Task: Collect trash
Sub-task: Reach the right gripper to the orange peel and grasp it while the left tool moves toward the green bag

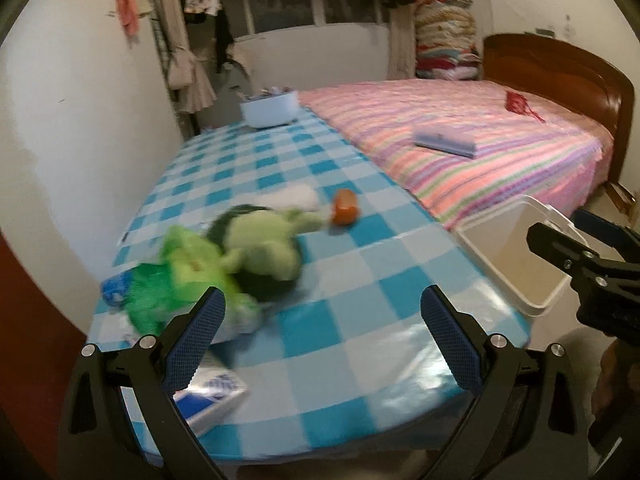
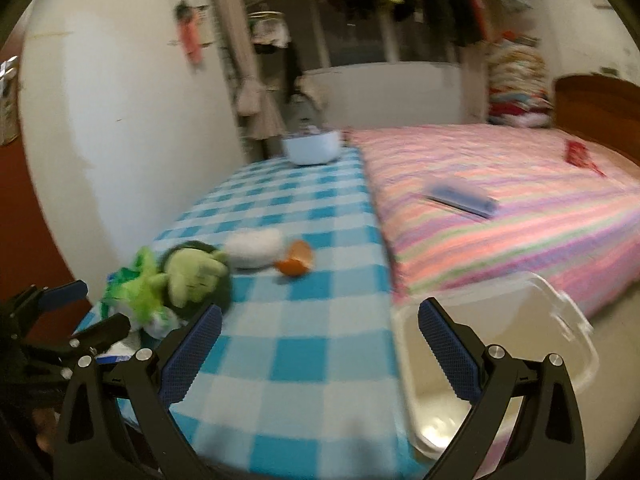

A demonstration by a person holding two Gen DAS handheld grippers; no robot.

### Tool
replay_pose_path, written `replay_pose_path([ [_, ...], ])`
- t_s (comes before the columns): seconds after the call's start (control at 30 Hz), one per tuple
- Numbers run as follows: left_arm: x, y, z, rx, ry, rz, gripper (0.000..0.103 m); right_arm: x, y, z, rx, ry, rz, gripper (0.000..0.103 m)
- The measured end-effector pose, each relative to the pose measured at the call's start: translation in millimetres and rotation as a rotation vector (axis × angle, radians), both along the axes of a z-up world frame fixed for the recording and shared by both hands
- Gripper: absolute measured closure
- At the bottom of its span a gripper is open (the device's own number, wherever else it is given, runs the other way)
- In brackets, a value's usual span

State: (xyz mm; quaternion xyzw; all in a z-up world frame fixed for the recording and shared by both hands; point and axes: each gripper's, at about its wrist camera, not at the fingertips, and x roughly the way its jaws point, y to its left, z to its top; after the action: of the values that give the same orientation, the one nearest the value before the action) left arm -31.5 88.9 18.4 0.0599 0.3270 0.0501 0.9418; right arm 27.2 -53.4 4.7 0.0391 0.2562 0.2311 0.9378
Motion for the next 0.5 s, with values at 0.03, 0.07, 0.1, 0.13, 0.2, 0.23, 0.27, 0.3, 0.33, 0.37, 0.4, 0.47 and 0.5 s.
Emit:
replay_pose_path([
  [0.03,-2,7,2,-0.007,0.000,0.008,0.006,5,10,0,0.000,-0.003,0.030,0.007],
  [0.07,-3,20,3,-0.025,0.001,0.018,0.006,11,23,1,0.004,-0.002,0.065,0.007],
  [0.1,-3,30,5,-0.039,0.002,0.030,0.006,14,30,1,0.009,-0.002,0.086,0.007],
  [0.13,-4,43,7,-0.051,-0.002,0.048,0.006,19,39,1,0.013,-0.005,0.109,0.007],
  [0.2,-4,66,12,-0.071,-0.007,0.076,0.006,27,53,1,0.004,-0.017,0.145,0.007],
  [0.23,-4,78,15,-0.076,-0.009,0.093,0.006,32,59,0,0.001,-0.017,0.166,0.007],
  [0.27,-5,88,18,-0.075,-0.016,0.108,0.006,37,68,-1,-0.006,-0.022,0.190,0.007],
  [0.3,-5,96,20,-0.071,-0.020,0.117,0.006,43,73,-2,-0.019,-0.029,0.197,0.007],
  [0.33,-4,105,22,-0.057,-0.016,0.124,0.006,48,75,-4,-0.026,-0.029,0.197,0.007],
  [0.37,-3,112,23,-0.042,-0.016,0.125,0.006,58,79,-6,-0.033,-0.023,0.189,0.007],
  [0.4,-2,117,25,-0.035,-0.019,0.120,0.006,64,78,-8,-0.032,-0.009,0.184,0.007],
  [0.47,4,129,27,-0.035,-0.007,0.104,0.006,87,80,-14,-0.031,0.037,0.156,0.007],
  [0.5,6,131,27,-0.038,-0.004,0.089,0.006,98,78,-18,-0.037,0.056,0.136,0.007],
])
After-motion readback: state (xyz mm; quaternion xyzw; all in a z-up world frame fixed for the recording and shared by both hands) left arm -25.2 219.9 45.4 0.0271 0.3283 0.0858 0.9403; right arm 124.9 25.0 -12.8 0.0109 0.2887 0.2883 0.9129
